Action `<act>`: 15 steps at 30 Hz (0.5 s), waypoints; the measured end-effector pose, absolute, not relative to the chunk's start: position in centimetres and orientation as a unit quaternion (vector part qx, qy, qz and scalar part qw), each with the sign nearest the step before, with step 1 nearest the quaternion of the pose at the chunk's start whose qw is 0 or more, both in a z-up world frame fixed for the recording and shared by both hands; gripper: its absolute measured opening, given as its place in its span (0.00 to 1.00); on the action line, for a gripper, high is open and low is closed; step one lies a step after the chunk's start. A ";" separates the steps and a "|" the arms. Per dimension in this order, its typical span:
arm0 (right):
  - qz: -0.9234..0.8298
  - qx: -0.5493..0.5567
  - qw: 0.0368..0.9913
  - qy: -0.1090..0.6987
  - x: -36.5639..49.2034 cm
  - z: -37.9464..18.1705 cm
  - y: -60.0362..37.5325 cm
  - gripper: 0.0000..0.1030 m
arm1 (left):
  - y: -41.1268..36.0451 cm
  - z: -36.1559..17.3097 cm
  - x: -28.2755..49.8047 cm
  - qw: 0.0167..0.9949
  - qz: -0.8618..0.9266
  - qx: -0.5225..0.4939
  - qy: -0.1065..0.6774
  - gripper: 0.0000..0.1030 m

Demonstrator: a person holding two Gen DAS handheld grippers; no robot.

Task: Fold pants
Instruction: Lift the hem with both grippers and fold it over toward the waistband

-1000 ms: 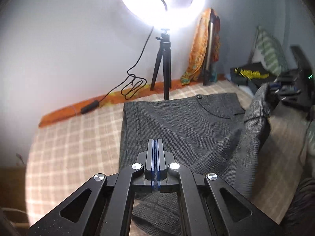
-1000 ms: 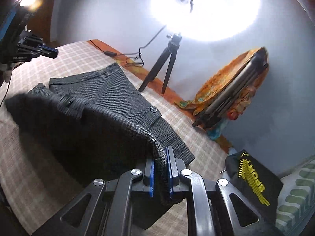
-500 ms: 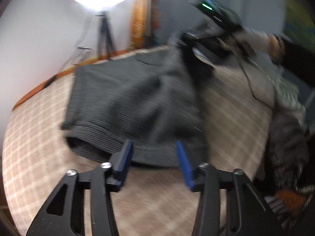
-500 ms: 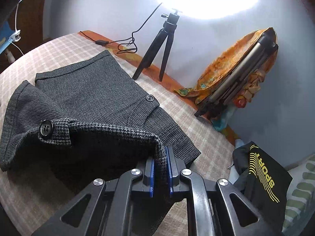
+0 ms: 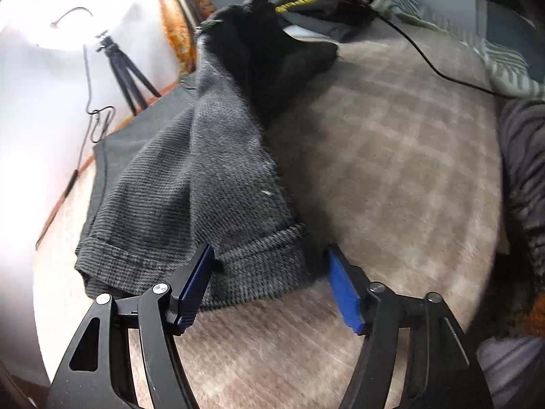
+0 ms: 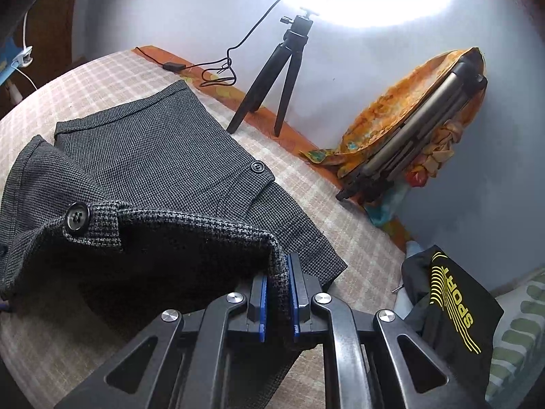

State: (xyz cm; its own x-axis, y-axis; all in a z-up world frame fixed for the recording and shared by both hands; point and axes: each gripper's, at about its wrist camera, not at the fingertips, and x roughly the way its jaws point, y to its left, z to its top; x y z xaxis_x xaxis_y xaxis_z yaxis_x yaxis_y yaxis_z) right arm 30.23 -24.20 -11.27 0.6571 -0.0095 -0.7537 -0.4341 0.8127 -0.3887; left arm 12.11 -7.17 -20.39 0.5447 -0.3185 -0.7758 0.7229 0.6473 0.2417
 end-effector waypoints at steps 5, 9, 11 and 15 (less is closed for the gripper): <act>0.124 -0.279 0.865 0.398 30.0 -11.4 -24.7 0.08 | -5.8 -19.7 13.5 0.858 -0.285 0.233 0.357 0.50; 0.129 -0.275 0.864 0.402 29.5 -11.4 -25.2 0.08 | -3.6 -18.0 14.5 0.883 -0.273 0.175 0.340 0.35; 0.133 -0.271 0.864 0.404 29.1 -11.3 -25.5 0.08 | -2.1 -17.0 15.6 0.892 -0.271 0.136 0.336 0.34; 0.140 -0.263 0.864 0.407 28.4 -11.1 -26.2 0.08 | 0.7 -14.8 18.2 0.909 -0.246 0.091 0.322 0.32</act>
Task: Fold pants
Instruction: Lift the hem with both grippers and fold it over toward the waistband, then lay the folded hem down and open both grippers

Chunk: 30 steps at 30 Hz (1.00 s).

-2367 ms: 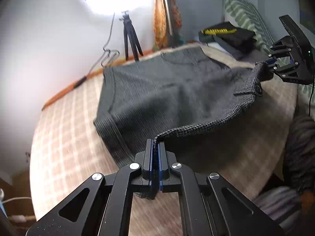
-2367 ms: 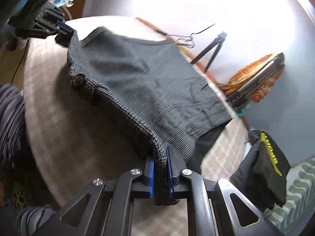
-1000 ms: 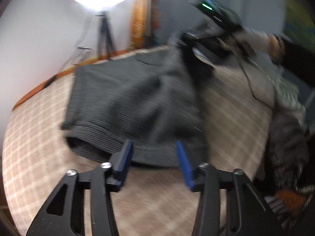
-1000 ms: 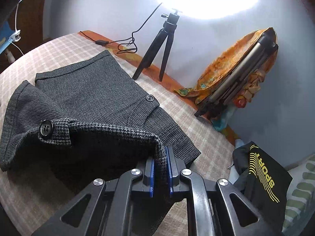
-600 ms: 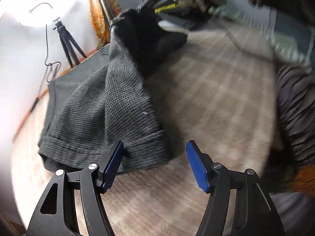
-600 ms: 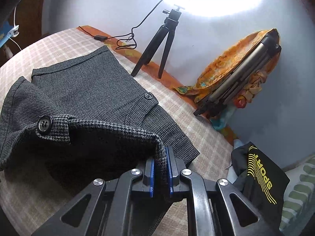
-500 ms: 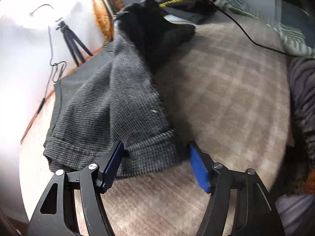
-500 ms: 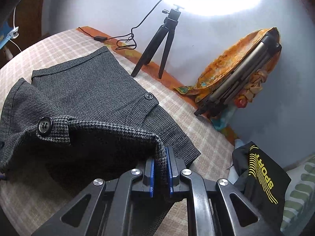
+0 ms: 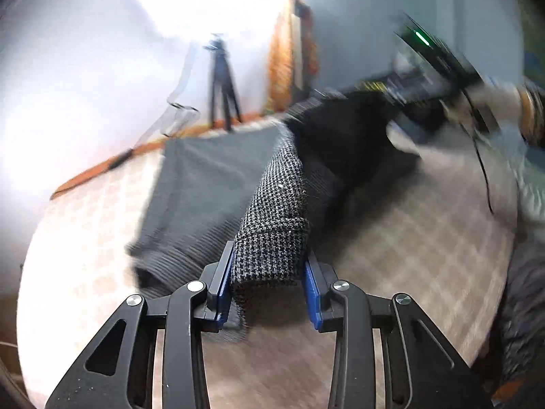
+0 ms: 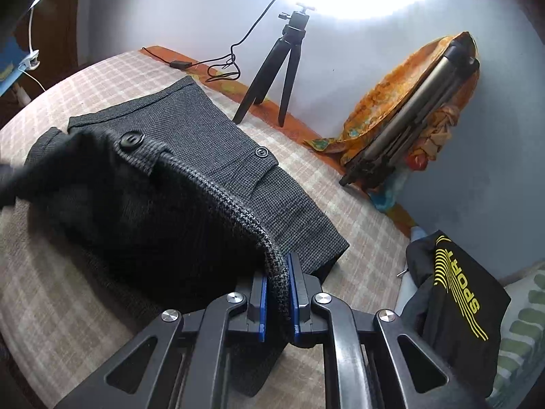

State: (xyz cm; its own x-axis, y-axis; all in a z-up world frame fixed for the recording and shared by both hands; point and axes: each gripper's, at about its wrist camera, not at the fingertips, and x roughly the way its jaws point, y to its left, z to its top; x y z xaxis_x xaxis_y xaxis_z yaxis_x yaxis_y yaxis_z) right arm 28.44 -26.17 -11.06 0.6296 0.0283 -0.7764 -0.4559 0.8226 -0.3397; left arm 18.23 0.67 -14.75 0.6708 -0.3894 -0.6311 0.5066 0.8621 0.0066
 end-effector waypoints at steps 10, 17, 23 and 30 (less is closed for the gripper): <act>0.152 -0.218 0.870 0.415 29.1 -10.2 -27.2 0.08 | 2.6 -11.4 27.0 0.917 -0.237 0.046 0.317 0.31; 0.147 -0.195 0.870 0.428 32.2 -10.9 -28.0 0.08 | 2.3 -11.7 31.5 0.909 -0.239 0.059 0.337 0.31; 0.150 -0.157 0.860 0.462 35.5 -13.2 -29.3 0.08 | 2.0 -14.1 35.6 0.893 -0.240 0.050 0.378 0.31; 0.148 -0.141 0.852 0.483 38.5 -15.6 -29.9 0.08 | 1.2 -16.7 38.7 0.882 -0.227 0.059 0.409 0.32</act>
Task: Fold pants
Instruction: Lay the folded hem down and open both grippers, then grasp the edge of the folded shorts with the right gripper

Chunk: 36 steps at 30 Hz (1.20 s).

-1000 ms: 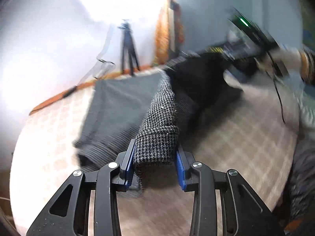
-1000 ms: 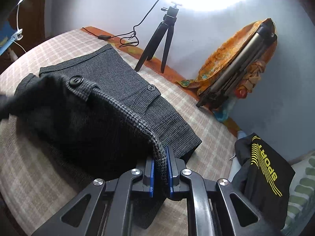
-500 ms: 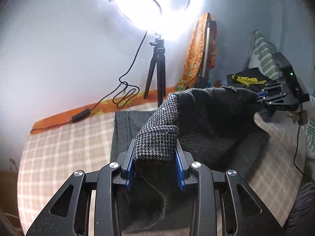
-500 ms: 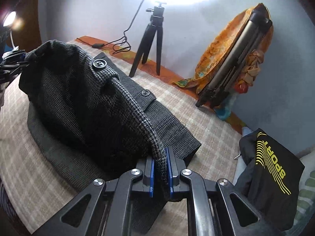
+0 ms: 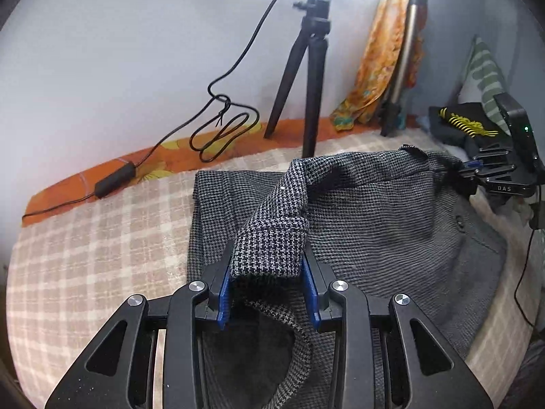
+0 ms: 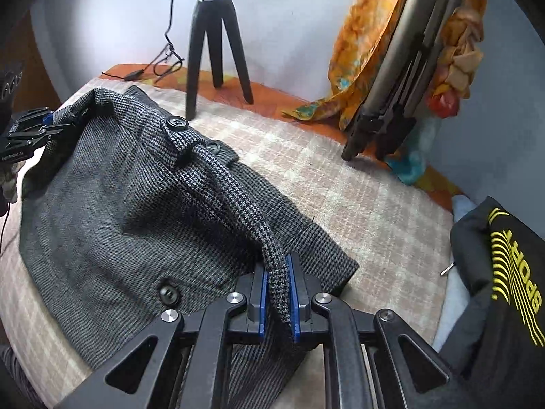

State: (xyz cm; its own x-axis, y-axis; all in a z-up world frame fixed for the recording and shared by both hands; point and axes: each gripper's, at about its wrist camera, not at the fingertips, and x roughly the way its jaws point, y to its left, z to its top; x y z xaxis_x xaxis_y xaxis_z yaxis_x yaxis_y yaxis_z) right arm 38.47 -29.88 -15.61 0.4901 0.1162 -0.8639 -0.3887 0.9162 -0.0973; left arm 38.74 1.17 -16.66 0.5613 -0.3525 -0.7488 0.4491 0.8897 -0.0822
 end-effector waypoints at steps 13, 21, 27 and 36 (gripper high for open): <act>0.133 -0.156 0.848 0.489 42.0 -17.7 -29.3 0.08 | 1.7 -18.4 42.8 0.874 -0.198 0.055 0.441 0.43; 0.125 -0.138 0.852 0.489 42.9 -17.9 -29.7 0.08 | 5.6 -17.1 43.1 0.901 -0.110 0.047 0.418 0.43; 0.109 -0.122 0.860 0.483 42.1 -17.3 -30.6 0.32 | 7.1 -15.3 39.1 0.907 -0.120 0.061 0.398 0.43; 0.110 0.011 0.865 0.490 34.8 -14.6 -36.1 0.62 | 8.5 -14.4 30.6 0.904 -0.155 0.035 0.396 0.43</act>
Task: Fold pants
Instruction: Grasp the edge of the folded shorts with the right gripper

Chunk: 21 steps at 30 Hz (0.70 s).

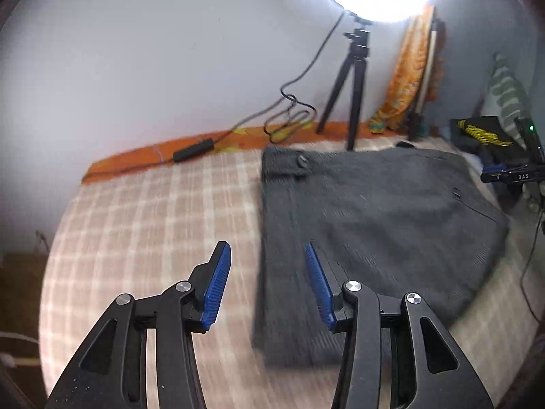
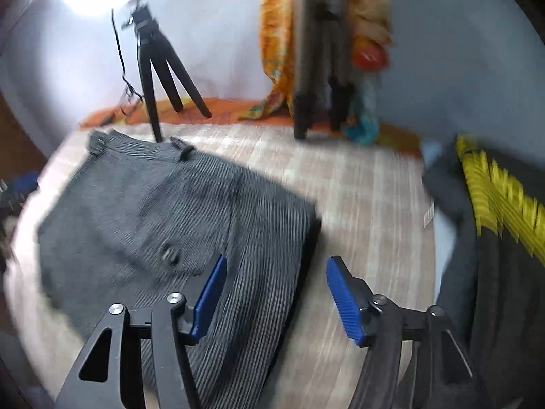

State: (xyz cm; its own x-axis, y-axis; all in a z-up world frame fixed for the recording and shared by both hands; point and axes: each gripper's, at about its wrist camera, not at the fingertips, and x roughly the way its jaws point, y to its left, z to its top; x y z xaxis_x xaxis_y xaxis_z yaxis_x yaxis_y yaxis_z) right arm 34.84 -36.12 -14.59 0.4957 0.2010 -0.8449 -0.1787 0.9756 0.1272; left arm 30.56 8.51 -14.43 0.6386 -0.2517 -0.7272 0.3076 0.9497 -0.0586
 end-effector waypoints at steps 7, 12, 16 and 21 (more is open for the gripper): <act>0.122 0.111 0.824 0.543 29.6 -17.5 -37.5 0.71 | 8.8 -16.3 26.0 0.889 -0.167 -0.008 0.427 0.43; 0.144 0.173 0.797 0.560 28.1 -19.6 -37.1 0.72 | 9.0 -17.3 23.5 0.874 -0.188 -0.056 0.444 0.43; 0.159 0.242 0.782 0.552 28.0 -20.6 -37.2 0.74 | 8.0 -18.0 22.3 0.864 -0.212 -0.073 0.451 0.43; 0.160 0.323 0.769 0.527 28.4 -21.7 -38.1 0.53 | 5.5 -18.3 21.8 0.857 -0.241 -0.078 0.449 0.43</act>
State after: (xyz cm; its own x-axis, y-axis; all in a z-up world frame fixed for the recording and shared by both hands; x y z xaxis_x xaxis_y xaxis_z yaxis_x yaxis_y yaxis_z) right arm 28.42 -38.11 -21.66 0.3927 0.5870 -0.7080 0.0949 0.7398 0.6661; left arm 21.79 5.54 -18.27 0.4806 -0.4835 -0.7317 0.3441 0.8714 -0.3498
